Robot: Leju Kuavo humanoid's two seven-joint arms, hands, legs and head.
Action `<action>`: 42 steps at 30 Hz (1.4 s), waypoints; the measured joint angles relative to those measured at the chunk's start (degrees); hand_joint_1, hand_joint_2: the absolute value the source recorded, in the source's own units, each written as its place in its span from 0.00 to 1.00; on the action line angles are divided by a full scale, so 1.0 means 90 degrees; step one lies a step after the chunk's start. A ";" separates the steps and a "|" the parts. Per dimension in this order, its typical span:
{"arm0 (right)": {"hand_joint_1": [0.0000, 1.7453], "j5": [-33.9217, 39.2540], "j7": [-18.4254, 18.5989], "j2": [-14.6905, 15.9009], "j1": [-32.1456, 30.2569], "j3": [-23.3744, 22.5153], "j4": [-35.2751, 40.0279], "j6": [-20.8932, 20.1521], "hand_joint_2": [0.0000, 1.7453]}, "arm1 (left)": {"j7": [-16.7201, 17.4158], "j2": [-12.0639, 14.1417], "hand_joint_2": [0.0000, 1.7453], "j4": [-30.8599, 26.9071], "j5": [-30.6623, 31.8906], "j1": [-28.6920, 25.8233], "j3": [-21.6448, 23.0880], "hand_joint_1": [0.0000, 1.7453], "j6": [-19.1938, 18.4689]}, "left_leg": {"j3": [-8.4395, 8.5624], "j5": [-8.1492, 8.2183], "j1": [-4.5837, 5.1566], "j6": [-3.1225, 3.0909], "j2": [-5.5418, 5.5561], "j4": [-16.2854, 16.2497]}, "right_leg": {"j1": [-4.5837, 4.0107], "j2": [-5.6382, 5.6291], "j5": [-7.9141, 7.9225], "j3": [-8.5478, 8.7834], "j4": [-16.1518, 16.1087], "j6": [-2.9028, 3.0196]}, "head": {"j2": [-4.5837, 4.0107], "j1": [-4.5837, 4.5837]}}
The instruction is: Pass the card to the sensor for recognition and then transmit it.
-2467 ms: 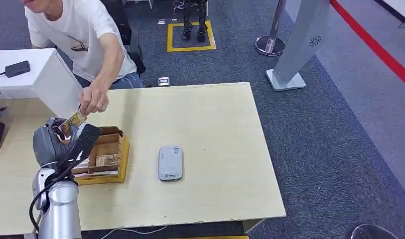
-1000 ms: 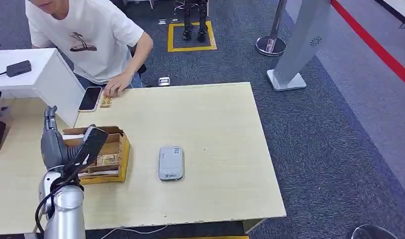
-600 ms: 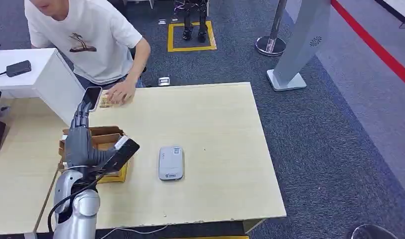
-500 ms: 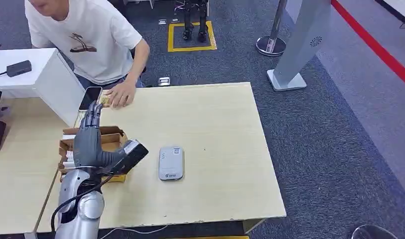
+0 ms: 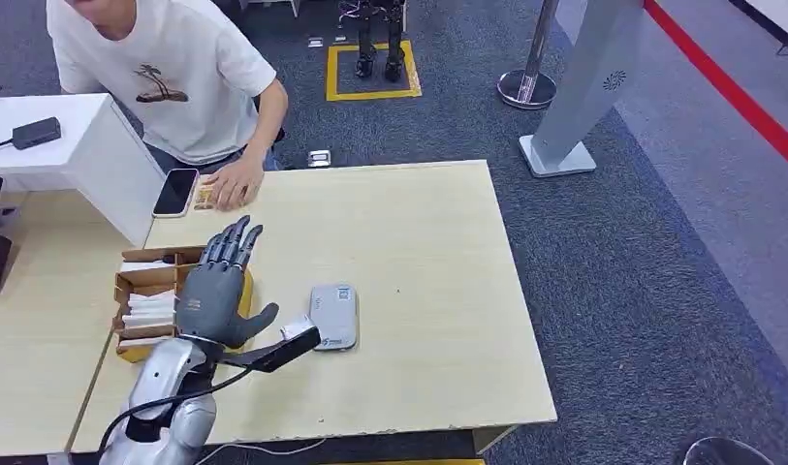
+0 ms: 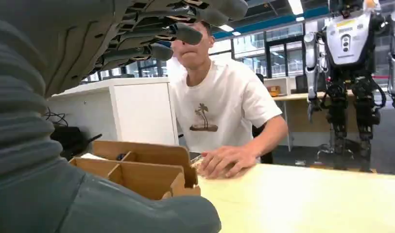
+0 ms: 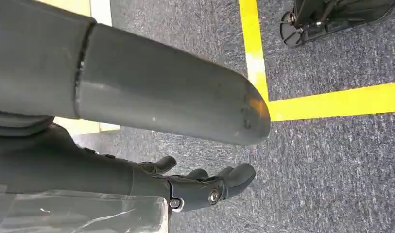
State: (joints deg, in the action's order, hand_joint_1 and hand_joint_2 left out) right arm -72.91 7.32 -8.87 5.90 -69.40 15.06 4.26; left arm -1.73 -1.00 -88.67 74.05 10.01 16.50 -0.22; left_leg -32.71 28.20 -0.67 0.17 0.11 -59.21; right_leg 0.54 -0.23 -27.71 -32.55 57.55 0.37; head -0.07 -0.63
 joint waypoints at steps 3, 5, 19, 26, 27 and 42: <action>0.00 0.0019 0.0000 0.0000 -0.0002 -0.0017 0.0000 0.0002 0.00 | 0.0080 0.0257 1.00 0.0114 0.0099 -0.0054 0.0162 0.00 -0.0082 | 0.0001 0.0000 0.0000 0.0000 -0.0001 0.0000 | 0.0000 -0.0001 0.0000 -0.0001 0.0000 0.0000 | 0.0000 0.0000; 0.00 0.0051 0.0000 0.0000 -0.0002 -0.0034 0.0000 0.0002 0.00 | 0.0107 0.0413 1.00 0.0155 0.0107 -0.0075 0.0223 0.00 -0.0160 | 0.0000 0.0000 -0.0001 0.0000 -0.0002 0.0000 | 0.0000 -0.0001 0.0000 -0.0001 0.0000 0.0000 | 0.0000 0.0000; 0.00 0.0092 -0.0029 0.0000 0.0001 -0.0044 -0.0002 0.0000 0.00 | 0.0583 0.0818 1.00 0.0354 0.0880 -0.0438 0.0279 0.00 0.0056 | -0.0002 0.0000 0.0001 0.0000 0.0000 0.0001 | 0.0000 -0.0001 0.0000 -0.0001 0.0000 0.0000 | 0.0000 -0.0002; 0.00 0.0092 -0.0066 0.0000 0.0001 -0.0044 -0.0002 0.0000 0.00 | 0.0583 0.0789 1.00 0.0575 0.1148 -0.0654 0.0279 0.00 0.0219 | -0.0002 0.0000 0.0000 0.0000 0.0000 0.0001 | 0.0000 0.0000 -0.0001 -0.0001 0.0000 0.0000 | 0.0000 0.0000; 0.00 0.0092 -0.0066 0.0000 0.0001 -0.0044 -0.0002 0.0000 0.00 | 0.0583 0.0786 1.00 0.0597 0.1151 -0.0665 0.0279 0.00 0.0226 | -0.0002 0.0000 -0.0001 0.0000 0.0000 0.0001 | 0.0000 0.0000 -0.0001 -0.0001 0.0000 0.0000 | 0.0000 0.0000; 0.00 0.0092 -0.0068 0.0000 0.0001 -0.0044 -0.0002 0.0002 0.00 | 0.0583 0.0769 1.00 0.0663 0.1165 -0.0694 0.0279 0.00 0.0236 | -0.0002 0.0000 0.0000 0.0000 0.0001 0.0001 | 0.0000 0.0000 -0.0001 -0.0001 0.0000 0.0000 | 0.0000 0.0000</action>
State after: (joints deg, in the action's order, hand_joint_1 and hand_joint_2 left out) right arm -72.08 6.71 -8.87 5.92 -69.79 15.04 4.28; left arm 3.52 5.92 -82.71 84.54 3.76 19.02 1.90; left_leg -32.73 28.20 -0.68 0.17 0.11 -59.21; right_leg 0.54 -0.22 -27.72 -32.56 57.55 0.38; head -0.07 -0.63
